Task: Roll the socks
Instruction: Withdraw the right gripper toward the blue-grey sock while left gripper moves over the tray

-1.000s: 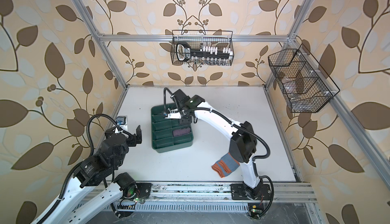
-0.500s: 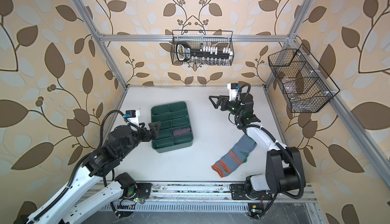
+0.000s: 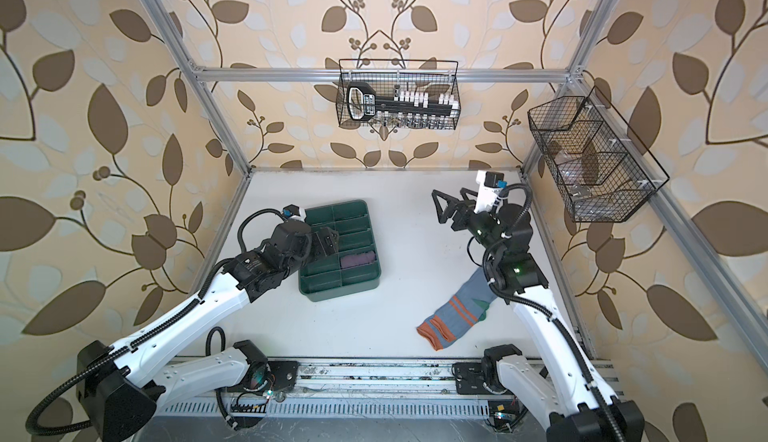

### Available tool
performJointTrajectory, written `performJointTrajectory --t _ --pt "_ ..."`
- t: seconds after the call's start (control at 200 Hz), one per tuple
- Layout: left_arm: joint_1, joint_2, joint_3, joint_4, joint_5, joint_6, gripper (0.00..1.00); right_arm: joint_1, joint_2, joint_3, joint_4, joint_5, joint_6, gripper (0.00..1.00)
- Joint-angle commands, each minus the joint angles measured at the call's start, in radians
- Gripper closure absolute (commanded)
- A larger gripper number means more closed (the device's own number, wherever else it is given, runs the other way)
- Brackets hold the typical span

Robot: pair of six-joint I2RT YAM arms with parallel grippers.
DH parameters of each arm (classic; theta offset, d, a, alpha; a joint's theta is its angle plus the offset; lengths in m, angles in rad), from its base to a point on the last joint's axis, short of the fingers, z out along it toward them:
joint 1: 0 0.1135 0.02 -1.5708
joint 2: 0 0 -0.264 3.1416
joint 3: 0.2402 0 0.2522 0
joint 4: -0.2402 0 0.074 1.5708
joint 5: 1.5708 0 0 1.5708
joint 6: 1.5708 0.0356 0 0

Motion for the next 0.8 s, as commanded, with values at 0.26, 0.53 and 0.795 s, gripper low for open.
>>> performJointTrajectory --t 0.26,0.53,0.795 --pt "-0.053 0.372 0.286 -0.324 -0.192 -0.167 0.3 0.103 0.01 -0.108 -0.211 0.125 -0.081 0.35" --pt "-0.053 0.618 0.444 -0.449 -0.321 -0.126 0.47 0.278 0.009 -0.135 -0.279 0.242 -0.166 0.35" --pt "-0.018 0.735 0.481 -0.367 -0.287 -0.044 0.59 0.287 0.022 -0.141 -0.276 0.256 -0.154 0.35"
